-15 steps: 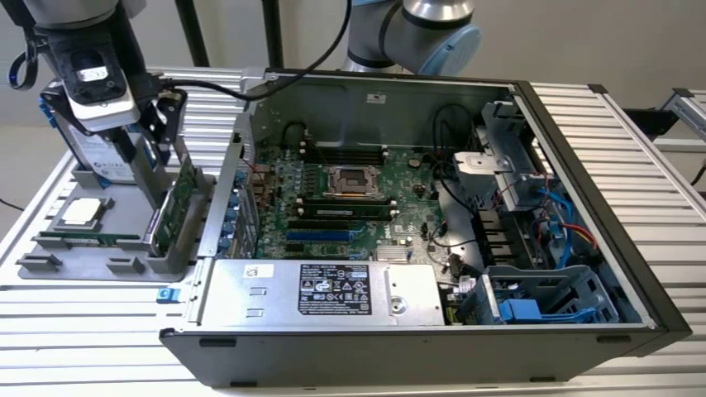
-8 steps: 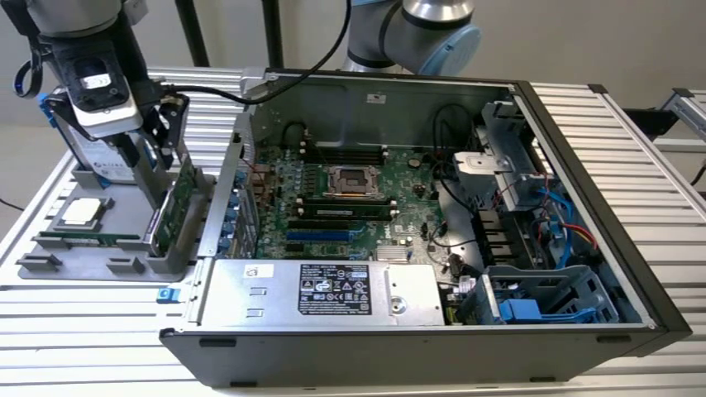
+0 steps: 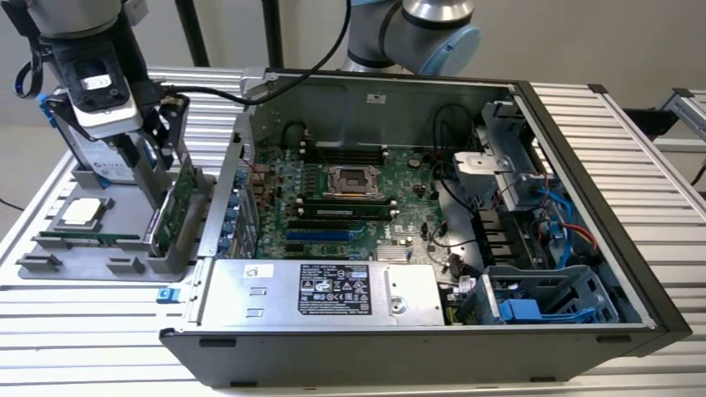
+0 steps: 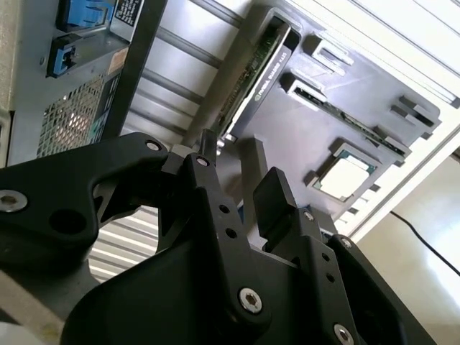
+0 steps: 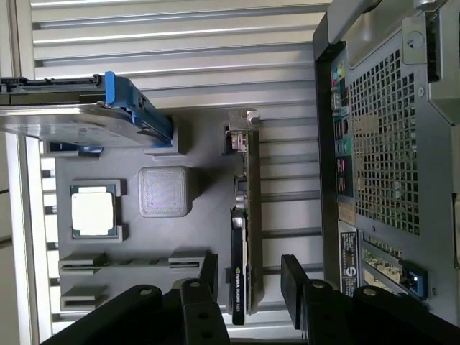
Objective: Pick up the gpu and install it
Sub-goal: 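Pick up the gpu and move the gpu toward the slot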
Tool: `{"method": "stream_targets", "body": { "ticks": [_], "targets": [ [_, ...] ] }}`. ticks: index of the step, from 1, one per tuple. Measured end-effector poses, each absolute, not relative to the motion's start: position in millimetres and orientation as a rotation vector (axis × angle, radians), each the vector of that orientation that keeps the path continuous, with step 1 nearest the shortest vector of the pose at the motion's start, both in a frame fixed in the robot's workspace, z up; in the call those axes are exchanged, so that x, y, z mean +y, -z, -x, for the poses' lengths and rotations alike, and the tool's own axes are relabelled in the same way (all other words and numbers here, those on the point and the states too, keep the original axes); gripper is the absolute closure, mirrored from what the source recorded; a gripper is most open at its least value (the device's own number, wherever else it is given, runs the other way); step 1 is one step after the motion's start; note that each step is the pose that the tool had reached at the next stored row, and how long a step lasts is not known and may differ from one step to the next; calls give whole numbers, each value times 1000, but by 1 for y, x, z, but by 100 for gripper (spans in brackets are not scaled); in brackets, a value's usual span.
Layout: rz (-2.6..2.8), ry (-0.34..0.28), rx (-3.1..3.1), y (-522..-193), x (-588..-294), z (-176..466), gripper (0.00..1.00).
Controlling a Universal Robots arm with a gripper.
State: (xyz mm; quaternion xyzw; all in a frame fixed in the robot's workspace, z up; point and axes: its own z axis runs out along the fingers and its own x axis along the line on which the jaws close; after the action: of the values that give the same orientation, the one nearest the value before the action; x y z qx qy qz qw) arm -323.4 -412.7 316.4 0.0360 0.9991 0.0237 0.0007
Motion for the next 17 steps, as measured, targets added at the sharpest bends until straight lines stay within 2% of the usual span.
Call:
{"method": "stream_targets", "body": {
  "ticks": [17],
  "targets": [
    [-113,-74,3137,-308,-417,326,0]
  ]
}}
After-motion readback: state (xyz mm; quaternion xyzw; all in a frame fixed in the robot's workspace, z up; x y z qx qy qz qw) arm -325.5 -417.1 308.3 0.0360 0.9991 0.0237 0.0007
